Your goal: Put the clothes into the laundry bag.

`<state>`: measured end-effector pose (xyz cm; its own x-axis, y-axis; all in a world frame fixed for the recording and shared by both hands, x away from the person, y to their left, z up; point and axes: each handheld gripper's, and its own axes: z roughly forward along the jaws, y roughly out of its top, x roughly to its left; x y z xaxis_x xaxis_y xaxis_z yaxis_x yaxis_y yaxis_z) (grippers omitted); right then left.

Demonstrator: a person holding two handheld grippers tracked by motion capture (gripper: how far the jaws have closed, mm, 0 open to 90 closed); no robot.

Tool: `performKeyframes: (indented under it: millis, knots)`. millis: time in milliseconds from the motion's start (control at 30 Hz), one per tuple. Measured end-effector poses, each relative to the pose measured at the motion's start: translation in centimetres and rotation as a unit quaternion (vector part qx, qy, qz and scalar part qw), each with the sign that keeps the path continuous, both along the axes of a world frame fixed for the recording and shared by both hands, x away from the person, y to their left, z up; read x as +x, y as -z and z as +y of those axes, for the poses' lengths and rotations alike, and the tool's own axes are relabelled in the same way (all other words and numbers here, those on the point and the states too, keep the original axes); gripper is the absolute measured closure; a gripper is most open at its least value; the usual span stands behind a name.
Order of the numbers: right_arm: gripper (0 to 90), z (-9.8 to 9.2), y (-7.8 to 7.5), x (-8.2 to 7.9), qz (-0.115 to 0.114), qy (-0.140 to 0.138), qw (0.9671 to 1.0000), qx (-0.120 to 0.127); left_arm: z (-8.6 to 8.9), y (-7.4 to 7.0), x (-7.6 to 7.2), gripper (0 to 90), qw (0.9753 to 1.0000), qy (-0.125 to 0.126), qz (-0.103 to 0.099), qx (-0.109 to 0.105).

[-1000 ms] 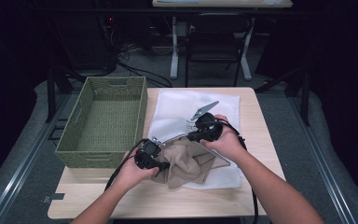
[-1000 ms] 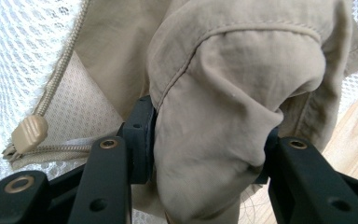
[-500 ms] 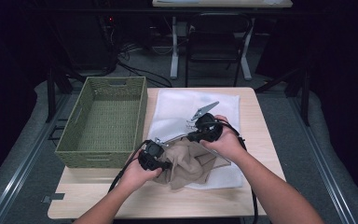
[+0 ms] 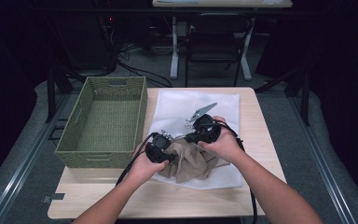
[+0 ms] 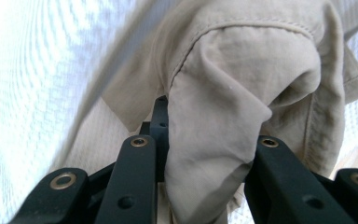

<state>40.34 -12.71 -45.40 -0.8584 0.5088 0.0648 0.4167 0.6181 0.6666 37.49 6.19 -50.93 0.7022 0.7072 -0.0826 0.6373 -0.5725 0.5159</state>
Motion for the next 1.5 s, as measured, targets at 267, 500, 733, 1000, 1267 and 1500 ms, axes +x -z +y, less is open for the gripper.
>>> performKeyframes:
  millis: [267,500,733,1000,1267,1500]
  knots:
    - [87.3,0.0,-0.2,-0.1,0.002,-0.001,1.0000,0.009,-0.9,-0.4,1.6,71.9,0.9997,-0.020,0.001,-0.013]
    - [87.2,0.2,-0.4,-0.1,-0.001,-0.001,0.9999,0.011,-1.7,0.2,2.7,71.0,0.9991,-0.036,-0.008,-0.020]
    - [87.2,0.2,-0.3,0.1,-0.003,0.000,0.9999,0.010,-1.4,-0.3,2.3,59.6,0.9992,-0.027,-0.008,-0.029]
    - [87.2,-0.5,-0.3,0.3,-0.001,0.009,0.9998,0.016,0.0,-2.2,0.3,50.5,0.9982,-0.016,-0.026,-0.051]
    - [87.2,-0.2,-0.2,0.2,-0.001,0.008,0.9999,0.013,-0.4,-2.1,-0.5,47.5,0.9984,0.000,-0.021,-0.053]
    - [87.2,-0.2,-0.2,0.1,-0.001,0.006,0.9999,0.015,-1.1,-1.5,-0.1,46.6,0.9983,-0.007,-0.018,-0.055]
